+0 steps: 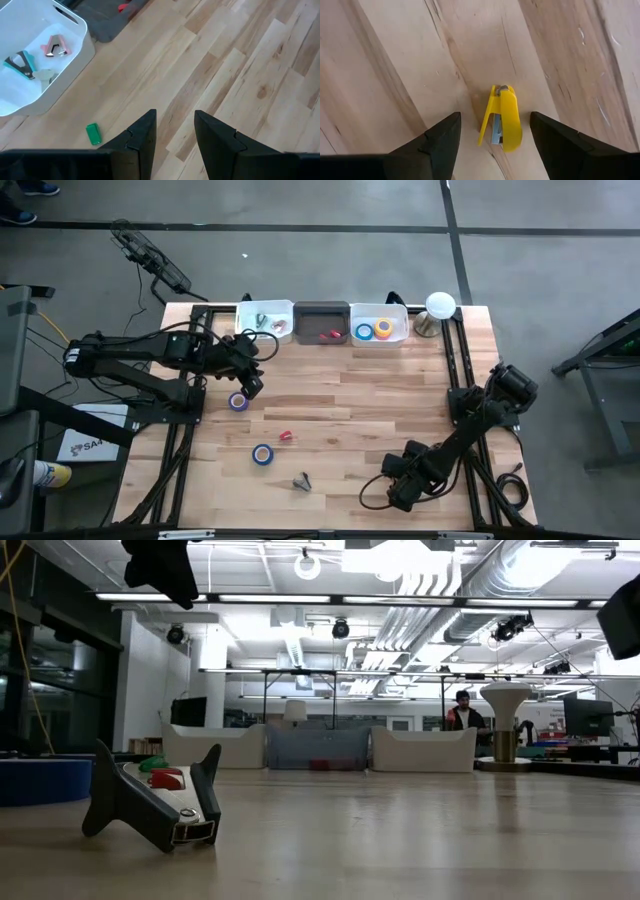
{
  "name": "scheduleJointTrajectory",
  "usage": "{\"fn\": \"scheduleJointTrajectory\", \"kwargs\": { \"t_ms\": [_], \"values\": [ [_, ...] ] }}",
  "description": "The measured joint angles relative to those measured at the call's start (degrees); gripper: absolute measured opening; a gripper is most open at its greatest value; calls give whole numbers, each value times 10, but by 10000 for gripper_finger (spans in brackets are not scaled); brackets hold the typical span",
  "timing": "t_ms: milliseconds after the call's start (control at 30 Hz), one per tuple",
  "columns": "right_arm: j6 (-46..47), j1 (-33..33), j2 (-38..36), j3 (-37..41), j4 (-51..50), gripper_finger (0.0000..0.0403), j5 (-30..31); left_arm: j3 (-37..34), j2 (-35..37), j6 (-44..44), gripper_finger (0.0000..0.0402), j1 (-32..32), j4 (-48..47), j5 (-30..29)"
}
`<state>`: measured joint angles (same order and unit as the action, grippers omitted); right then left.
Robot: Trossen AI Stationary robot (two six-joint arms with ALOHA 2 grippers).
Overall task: Pick and place Stapler, Stapler remover, tape
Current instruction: Put the yellow stapler into the black transparent bin
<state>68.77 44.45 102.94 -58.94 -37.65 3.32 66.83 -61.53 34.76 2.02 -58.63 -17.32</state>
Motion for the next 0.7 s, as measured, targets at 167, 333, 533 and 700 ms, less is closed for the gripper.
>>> {"fn": "scheduleJointTrajectory", "kwargs": {
  "t_ms": [167,333,533,700],
  "values": [
    [0,0,1,0,0,227,7,0,0,-1,131,0,0,0],
    [-1,0,1,1,-3,195,8,0,0,-8,131,0,0,-1],
    [-2,0,1,2,-8,141,6,0,0,-13,131,0,0,-2],
    [-4,-1,1,2,-14,99,1,0,0,-13,131,0,0,-2]
  ]
}}
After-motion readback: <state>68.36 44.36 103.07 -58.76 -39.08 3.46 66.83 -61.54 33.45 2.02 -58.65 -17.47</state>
